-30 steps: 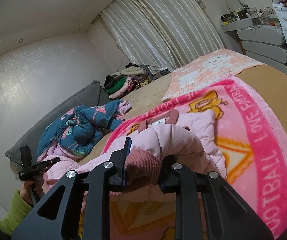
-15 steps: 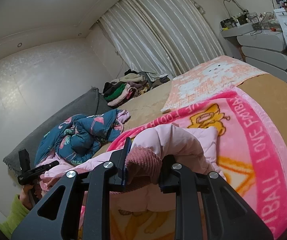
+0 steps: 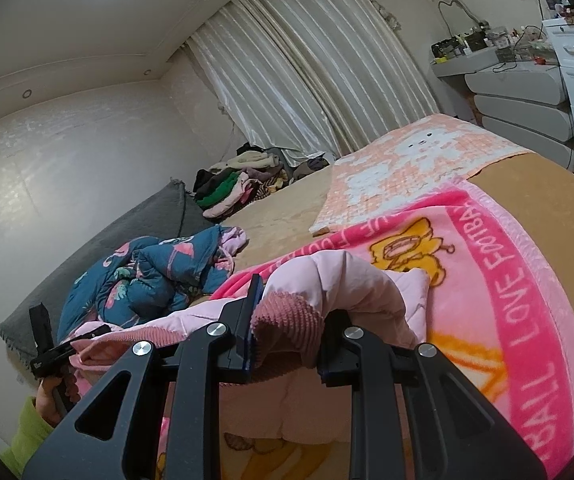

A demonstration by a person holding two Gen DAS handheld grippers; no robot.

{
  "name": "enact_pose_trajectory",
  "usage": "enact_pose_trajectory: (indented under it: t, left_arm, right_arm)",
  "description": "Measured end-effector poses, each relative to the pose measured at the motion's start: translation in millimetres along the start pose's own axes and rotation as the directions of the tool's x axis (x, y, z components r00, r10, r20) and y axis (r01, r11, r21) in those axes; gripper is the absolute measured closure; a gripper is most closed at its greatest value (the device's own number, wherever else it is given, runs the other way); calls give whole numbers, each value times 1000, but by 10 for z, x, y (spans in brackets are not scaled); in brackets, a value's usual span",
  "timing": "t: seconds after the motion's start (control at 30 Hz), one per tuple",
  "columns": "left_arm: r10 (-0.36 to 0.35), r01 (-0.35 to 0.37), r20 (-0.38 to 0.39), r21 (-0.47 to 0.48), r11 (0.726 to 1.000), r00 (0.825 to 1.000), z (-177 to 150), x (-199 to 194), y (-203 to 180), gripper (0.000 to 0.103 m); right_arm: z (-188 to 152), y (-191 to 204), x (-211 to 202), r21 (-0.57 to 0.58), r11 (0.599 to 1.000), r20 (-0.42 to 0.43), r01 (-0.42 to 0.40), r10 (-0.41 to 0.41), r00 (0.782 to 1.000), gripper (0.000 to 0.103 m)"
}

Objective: Fold large clothes

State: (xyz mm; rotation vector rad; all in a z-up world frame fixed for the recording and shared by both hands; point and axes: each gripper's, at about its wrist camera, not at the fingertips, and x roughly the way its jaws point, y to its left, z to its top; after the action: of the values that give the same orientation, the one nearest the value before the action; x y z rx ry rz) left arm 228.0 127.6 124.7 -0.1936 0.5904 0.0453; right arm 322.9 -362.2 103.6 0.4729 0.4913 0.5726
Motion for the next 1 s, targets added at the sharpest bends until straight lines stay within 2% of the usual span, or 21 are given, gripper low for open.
enact_pose_trajectory:
  t: [0.4,0.73,0.83,0.93,0.97,1.0]
  left_arm:
    - [32,-32,3,27,999,999,99,341,2,88]
    - [49,-49,-1,24,999,999,115,618,80,85]
    - [39,-39,-2,18,999,999,110,713,113,79]
    - [12,-12,1,14,1000,1000,109,779,132,68]
    - [4,-4,-1,15,1000,1000,110,800,130,60]
    - [2,-2,0,15,1000,1000,110,819,122,59]
  right_arm:
    - [100,-307,361,74,996,-32,57,-54,998,82]
    - [173,-445,751,81,989,-59,128,-123,991,82]
    - [187,-518,905,88,984,-76,153,-147,986,82]
    - [201,-590,1041,93,980,-95,176,-167,981,82]
    - [204,-618,1108,94,978,-105,186,-176,979,82]
    - [206,-642,1153,94,977,-112,193,-182,977,82]
